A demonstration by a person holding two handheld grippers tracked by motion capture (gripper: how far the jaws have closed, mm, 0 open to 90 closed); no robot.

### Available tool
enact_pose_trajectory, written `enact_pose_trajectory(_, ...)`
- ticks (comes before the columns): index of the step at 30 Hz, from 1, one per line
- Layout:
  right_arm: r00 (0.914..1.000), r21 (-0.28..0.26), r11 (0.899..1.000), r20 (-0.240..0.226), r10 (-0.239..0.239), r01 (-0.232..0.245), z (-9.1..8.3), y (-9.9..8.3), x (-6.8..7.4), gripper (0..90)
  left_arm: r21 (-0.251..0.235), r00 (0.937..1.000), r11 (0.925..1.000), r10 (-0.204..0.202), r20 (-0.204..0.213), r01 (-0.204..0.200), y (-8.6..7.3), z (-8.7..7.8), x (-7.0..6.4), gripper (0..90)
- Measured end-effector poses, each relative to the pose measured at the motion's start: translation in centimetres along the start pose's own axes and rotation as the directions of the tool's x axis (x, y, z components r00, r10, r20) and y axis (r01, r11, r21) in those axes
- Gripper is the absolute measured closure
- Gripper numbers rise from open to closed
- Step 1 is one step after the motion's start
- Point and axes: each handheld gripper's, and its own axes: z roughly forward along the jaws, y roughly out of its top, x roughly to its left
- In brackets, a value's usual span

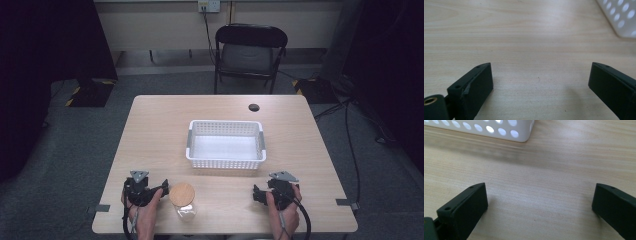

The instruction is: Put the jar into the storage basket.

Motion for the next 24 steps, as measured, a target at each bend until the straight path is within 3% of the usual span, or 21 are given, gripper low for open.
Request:
enact_pose_trajectory(3,1.0,0.0,1.0,0.0,0.0,0.0,0.0,0.0,0.0,0.0,-0.021,0.9996,0.9994,-0.025,0.01,0.026,0.2,-0.5,0.6,5.0)
enact_pose_trajectory(12,1.0,0.0,1.0,0.0,0.0,0.0,0.0,0.0,0.0,0.0,-0.05,0.9989,0.9981,-0.033,0.034,0.035,0.3,-1.4,0.4,5.1)
enact_pose_trajectory(15,1.0,0.0,1.0,0.0,0.0,0.0,0.0,0.0,0.0,0.0,-0.071,0.9994,0.9969,-0.034,-0.002,0.034,0.6,-1.9,0.1,4.7)
enact_pose_trajectory(20,1.0,0.0,1.0,0.0,0.0,0.0,0.0,0.0,0.0,0.0,-0.125,0.9997,0.9919,-0.025,-0.006,0.024,1.1,-3.0,-0.5,4.4)
enact_pose_trajectory(24,1.0,0.0,1.0,0.0,0.0,0.0,0.0,0.0,0.0,0.0,-0.132,0.9994,0.9907,-0.03,0.016,0.032,1.4,-3.5,-0.2,4.3)
